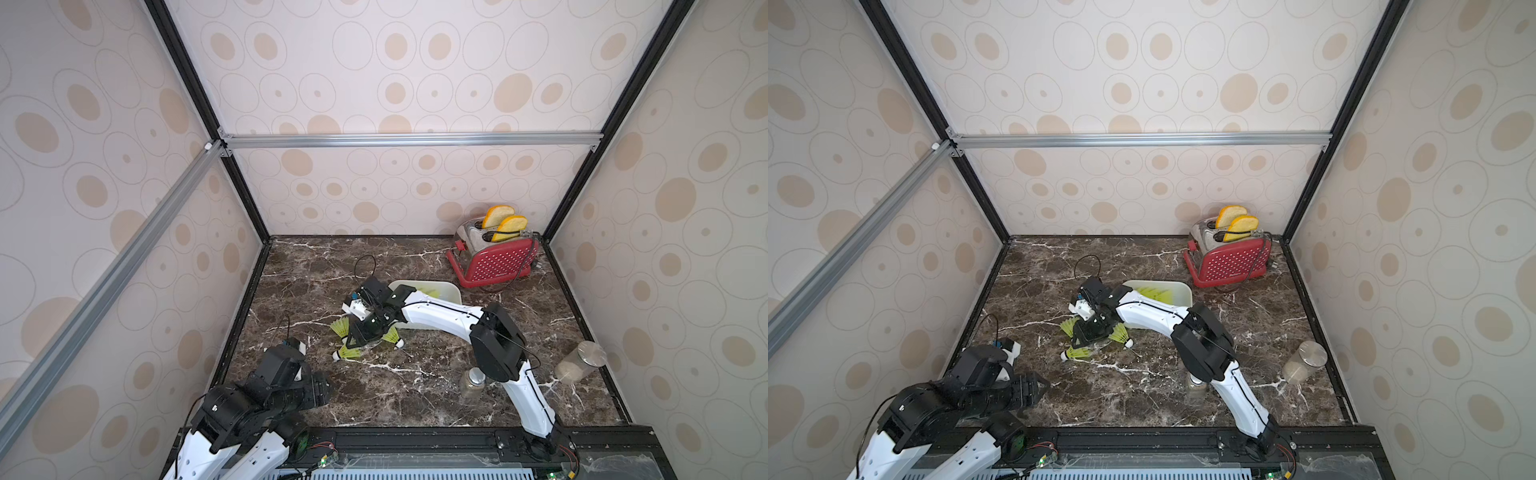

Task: Put the shuttlecocks into the storage box
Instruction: Pick up the shuttlecock at the center of the board.

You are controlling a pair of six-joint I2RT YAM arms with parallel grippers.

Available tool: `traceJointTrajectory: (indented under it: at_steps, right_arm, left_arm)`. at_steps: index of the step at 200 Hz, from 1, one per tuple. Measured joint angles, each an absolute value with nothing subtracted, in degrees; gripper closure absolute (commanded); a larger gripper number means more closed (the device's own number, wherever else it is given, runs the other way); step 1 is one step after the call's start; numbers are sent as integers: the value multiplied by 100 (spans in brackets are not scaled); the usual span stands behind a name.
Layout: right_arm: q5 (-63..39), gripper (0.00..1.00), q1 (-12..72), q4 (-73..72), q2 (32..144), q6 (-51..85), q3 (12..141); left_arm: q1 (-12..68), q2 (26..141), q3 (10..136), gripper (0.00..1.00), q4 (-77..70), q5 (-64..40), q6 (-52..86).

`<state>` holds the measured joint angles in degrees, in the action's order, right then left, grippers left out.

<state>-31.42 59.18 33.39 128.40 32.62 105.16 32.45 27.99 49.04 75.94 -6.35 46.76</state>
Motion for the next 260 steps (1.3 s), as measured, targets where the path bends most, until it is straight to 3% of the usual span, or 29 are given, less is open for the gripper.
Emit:
traceJointTrajectory:
  at_steps: [67, 109, 185, 260]
  right_arm:
    - [-3293, 71, 5946, 3253, 13045, 3452, 10549]
    - [-3363, 100, 5961, 3135, 13045, 3520, 10547]
    - [-3140, 100, 5968, 3234, 12213, 3468, 9832]
    - [-2746, 100, 5594, 3426, 10626, 3306, 9085]
  left_arm:
    - [3245, 2801, 4910, 22, 7590, -692, 4657]
    - [3245, 2801, 4910, 22, 7585, -720, 4657]
    - [3245, 2875, 4915, 22, 7378, -829, 4652]
    - [3245, 4018, 5253, 22, 6272, -1168, 4456]
